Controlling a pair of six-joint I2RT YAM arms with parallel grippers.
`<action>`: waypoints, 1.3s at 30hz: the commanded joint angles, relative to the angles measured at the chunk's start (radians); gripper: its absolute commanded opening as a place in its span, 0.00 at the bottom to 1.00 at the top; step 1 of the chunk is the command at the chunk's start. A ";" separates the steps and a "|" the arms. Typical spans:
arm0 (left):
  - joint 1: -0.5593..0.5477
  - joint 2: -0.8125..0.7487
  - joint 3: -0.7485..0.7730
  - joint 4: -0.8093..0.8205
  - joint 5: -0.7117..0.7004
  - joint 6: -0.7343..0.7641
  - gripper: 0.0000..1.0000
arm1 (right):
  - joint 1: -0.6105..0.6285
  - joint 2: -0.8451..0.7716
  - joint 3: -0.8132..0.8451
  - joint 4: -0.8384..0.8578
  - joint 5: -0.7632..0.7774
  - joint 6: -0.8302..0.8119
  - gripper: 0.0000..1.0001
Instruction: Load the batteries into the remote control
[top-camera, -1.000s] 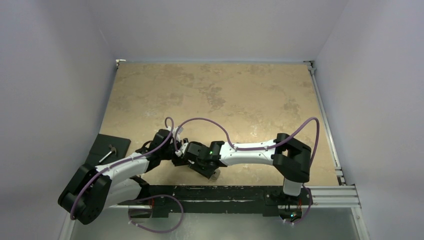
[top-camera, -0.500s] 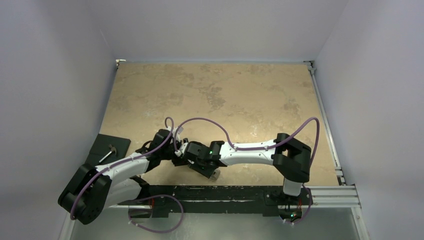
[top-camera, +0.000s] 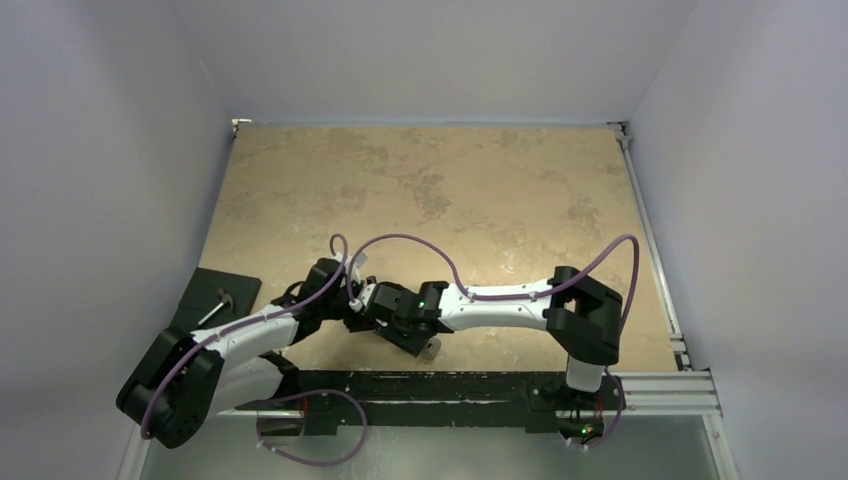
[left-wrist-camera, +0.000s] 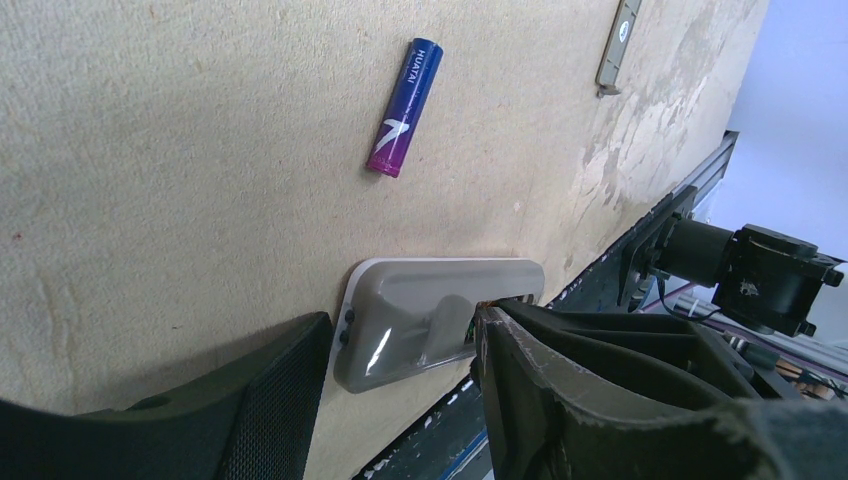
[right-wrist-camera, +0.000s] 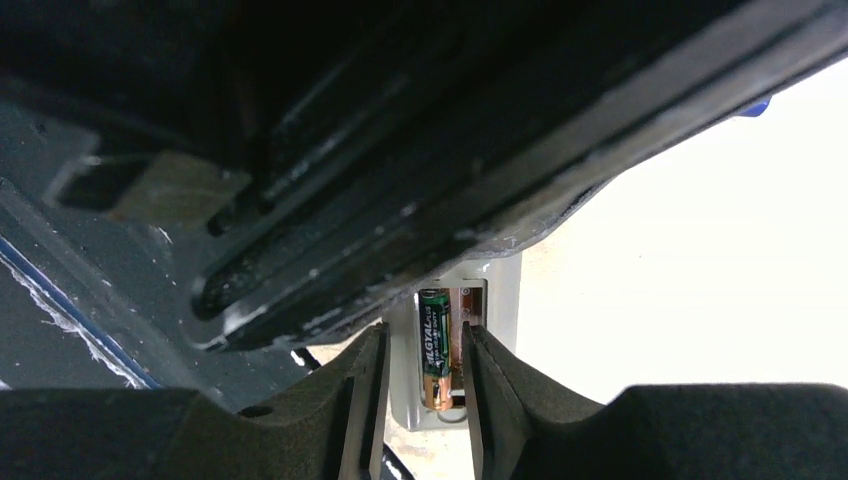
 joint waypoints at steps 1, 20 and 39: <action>-0.005 0.015 0.002 -0.014 -0.033 0.033 0.56 | 0.006 -0.011 0.045 -0.003 0.040 0.000 0.40; -0.005 0.023 0.001 -0.009 -0.022 0.035 0.55 | 0.006 -0.159 -0.005 -0.040 0.065 0.160 0.44; -0.004 0.026 -0.009 0.020 0.010 0.033 0.48 | -0.010 -0.319 -0.181 0.068 0.056 0.528 0.44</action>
